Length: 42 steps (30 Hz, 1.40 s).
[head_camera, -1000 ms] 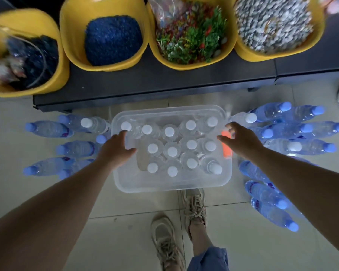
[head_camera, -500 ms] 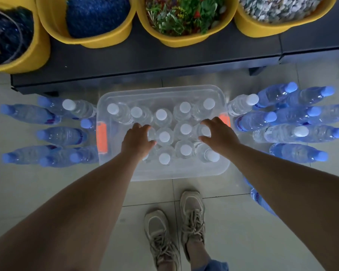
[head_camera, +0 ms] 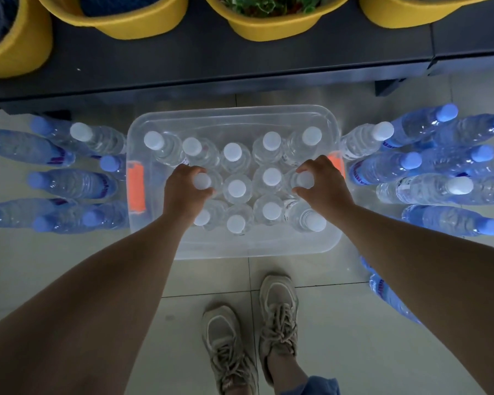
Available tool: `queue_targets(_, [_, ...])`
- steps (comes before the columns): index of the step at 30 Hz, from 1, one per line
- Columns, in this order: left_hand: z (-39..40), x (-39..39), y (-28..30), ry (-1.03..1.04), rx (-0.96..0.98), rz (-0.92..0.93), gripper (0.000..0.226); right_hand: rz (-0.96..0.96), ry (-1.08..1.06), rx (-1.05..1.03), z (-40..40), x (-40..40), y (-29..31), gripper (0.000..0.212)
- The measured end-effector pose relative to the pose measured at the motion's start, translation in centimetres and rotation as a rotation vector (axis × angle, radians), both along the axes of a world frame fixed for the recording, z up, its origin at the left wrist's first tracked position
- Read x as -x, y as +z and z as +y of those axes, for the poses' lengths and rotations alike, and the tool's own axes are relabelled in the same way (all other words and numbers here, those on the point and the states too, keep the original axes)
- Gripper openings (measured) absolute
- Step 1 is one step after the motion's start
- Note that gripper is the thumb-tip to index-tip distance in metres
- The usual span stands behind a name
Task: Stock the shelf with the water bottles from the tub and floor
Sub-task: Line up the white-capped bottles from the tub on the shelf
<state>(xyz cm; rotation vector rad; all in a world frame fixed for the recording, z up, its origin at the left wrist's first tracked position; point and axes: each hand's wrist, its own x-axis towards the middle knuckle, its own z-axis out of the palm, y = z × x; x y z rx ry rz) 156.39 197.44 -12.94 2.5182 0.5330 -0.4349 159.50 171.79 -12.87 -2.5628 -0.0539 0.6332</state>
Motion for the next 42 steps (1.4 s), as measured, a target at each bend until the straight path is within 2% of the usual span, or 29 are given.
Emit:
queue_targets(7, [0.6, 0.1, 3.9, 0.012, 0.023, -0.045, 0.035, -0.049, -0.138, -0.014, -0.9, 0.0, 2.8, 0.035])
queue_targets(12, [0.6, 0.8, 10.8, 0.072, 0.082, -0.130, 0.033, -0.108, -0.165, -0.071, -1.6, 0.4, 9.0, 0.036])
queue_targets(16, [0.5, 0.8, 19.0, 0.123, 0.176, -0.188, 0.031, -0.200, -0.164, -0.116, -1.7, 0.4, 16.4, 0.035])
queue_targets(23, [0.0, 0.1, 36.8, 0.087, 0.341, -0.407, 0.026, -0.406, -0.194, -0.251, -1.7, -0.8, 35.3, 0.032])
queue_targets(28, [-1.0, -1.0, 52.4, -0.030, 0.463, -0.673, 0.042, -0.587, -0.119, -0.351, -1.6, -1.8, 52.5, 0.035])
queue_targets(31, [-1.9, -1.6, 62.1, -0.031, 0.604, -0.776, 0.044, -0.729, -0.165, -0.412, -1.3, -2.0, 62.7, 0.037])
queue_targets(36, [-3.5, -3.0, 77.6, -0.093, 0.813, -0.856, 0.033, -0.753, -0.258, -0.693, -0.5, -2.0, 78.0, 0.035])
queue_targets(42, [-4.5, -3.4, 92.2, -0.236, 0.811, -0.968, 0.029, -0.925, -0.266, -0.833, -0.4, -1.9, 92.5, 0.029])
